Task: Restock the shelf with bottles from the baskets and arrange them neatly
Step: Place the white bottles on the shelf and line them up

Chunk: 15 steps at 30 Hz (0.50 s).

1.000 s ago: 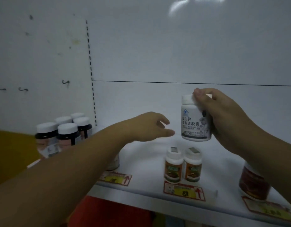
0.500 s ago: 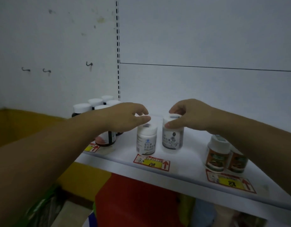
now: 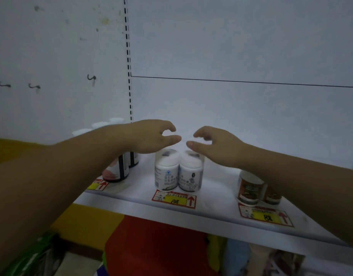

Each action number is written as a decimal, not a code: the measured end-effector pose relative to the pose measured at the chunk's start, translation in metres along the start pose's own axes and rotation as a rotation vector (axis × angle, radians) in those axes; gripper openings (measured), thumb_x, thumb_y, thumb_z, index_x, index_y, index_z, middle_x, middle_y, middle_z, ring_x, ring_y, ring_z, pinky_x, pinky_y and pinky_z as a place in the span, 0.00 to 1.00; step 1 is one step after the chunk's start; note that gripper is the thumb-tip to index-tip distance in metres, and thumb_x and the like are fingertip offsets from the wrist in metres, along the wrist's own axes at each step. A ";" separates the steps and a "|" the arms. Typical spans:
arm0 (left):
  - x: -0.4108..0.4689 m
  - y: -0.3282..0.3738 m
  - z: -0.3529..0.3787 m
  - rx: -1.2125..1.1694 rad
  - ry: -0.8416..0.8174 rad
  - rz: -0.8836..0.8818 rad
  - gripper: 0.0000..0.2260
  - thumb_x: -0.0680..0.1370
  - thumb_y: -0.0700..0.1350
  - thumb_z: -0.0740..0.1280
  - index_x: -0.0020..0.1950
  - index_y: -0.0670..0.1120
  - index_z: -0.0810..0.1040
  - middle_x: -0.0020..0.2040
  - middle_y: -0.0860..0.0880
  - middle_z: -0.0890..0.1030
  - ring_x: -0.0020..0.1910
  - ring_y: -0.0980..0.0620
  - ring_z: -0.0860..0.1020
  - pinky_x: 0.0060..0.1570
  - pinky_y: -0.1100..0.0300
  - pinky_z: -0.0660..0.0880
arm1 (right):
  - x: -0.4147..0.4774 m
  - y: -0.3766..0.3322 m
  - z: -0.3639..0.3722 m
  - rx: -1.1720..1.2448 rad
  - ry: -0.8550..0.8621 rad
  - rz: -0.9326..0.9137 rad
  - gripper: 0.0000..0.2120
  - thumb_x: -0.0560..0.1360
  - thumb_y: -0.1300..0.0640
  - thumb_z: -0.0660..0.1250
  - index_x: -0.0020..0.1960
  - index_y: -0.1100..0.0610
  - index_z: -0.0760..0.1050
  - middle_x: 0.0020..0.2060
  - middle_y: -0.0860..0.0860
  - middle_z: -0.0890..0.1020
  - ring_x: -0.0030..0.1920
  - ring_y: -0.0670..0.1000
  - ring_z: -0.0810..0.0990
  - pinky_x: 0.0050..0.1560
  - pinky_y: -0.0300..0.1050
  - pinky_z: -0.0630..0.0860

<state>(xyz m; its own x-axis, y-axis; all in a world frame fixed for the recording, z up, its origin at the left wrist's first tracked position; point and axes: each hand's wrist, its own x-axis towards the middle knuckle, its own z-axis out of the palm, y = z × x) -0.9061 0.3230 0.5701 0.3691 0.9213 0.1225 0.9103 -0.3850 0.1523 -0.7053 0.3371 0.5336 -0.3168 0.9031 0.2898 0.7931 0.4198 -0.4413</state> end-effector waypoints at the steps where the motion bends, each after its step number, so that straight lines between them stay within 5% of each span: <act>1: 0.007 0.002 -0.003 0.024 -0.006 0.008 0.26 0.78 0.62 0.53 0.73 0.51 0.62 0.76 0.50 0.61 0.73 0.50 0.62 0.69 0.55 0.59 | 0.001 0.004 -0.009 -0.055 0.070 0.000 0.28 0.73 0.35 0.59 0.67 0.50 0.67 0.68 0.48 0.71 0.65 0.50 0.70 0.58 0.43 0.66; 4: 0.032 0.016 -0.007 0.092 -0.032 0.025 0.30 0.77 0.63 0.51 0.76 0.52 0.54 0.79 0.51 0.49 0.77 0.50 0.44 0.75 0.48 0.46 | -0.005 0.020 -0.042 -0.272 0.088 0.056 0.33 0.75 0.35 0.56 0.74 0.51 0.57 0.76 0.50 0.57 0.76 0.50 0.54 0.72 0.48 0.54; 7: 0.051 0.043 -0.001 0.240 -0.067 0.089 0.31 0.77 0.65 0.47 0.77 0.54 0.47 0.79 0.51 0.43 0.77 0.49 0.40 0.74 0.42 0.42 | -0.023 0.037 -0.068 -0.325 0.053 0.163 0.35 0.75 0.35 0.54 0.76 0.51 0.52 0.78 0.52 0.50 0.77 0.51 0.46 0.74 0.53 0.48; 11: 0.060 0.090 0.004 0.135 -0.088 0.188 0.31 0.77 0.65 0.47 0.77 0.54 0.47 0.79 0.51 0.46 0.77 0.50 0.43 0.74 0.45 0.44 | -0.061 0.050 -0.091 -0.302 0.079 0.214 0.35 0.76 0.35 0.54 0.76 0.51 0.51 0.78 0.52 0.49 0.77 0.51 0.46 0.75 0.53 0.48; 15: 0.060 0.138 -0.004 0.026 -0.030 0.253 0.31 0.76 0.65 0.50 0.76 0.53 0.51 0.78 0.52 0.54 0.76 0.50 0.57 0.73 0.53 0.53 | -0.105 0.071 -0.117 -0.302 0.108 0.245 0.35 0.76 0.36 0.55 0.76 0.50 0.51 0.78 0.51 0.50 0.77 0.51 0.45 0.75 0.53 0.48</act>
<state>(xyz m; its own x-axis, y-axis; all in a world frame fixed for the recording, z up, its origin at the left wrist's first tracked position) -0.7593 0.3253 0.6025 0.5907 0.7973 0.1242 0.7926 -0.6022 0.0957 -0.5552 0.2612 0.5711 -0.0560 0.9519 0.3014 0.9606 0.1337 -0.2438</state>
